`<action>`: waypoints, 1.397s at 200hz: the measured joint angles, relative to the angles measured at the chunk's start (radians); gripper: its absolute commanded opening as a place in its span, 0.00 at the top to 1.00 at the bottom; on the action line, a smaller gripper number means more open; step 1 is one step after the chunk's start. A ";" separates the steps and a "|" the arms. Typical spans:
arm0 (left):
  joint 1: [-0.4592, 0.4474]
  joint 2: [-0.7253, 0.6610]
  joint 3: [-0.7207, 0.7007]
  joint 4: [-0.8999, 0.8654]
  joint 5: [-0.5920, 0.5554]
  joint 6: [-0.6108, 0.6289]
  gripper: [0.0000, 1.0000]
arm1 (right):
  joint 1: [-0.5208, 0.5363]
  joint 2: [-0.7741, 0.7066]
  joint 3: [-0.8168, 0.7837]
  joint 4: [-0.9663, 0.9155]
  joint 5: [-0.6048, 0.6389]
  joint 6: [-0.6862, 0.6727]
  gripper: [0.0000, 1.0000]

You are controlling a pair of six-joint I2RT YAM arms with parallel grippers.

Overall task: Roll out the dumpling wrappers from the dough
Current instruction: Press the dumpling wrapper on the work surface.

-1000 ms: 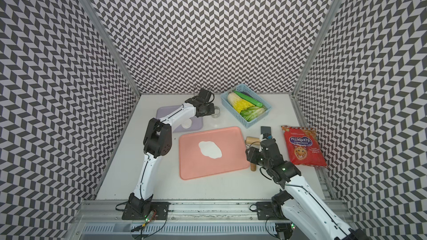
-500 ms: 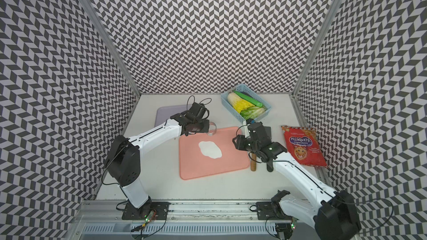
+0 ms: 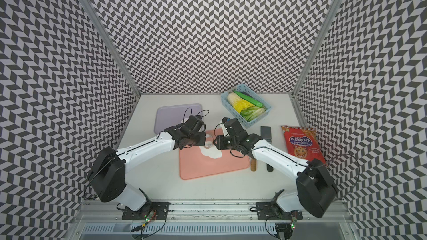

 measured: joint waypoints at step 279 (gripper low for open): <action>-0.031 0.017 -0.086 0.062 -0.022 -0.043 1.00 | 0.014 0.216 0.088 -0.010 0.072 0.034 1.00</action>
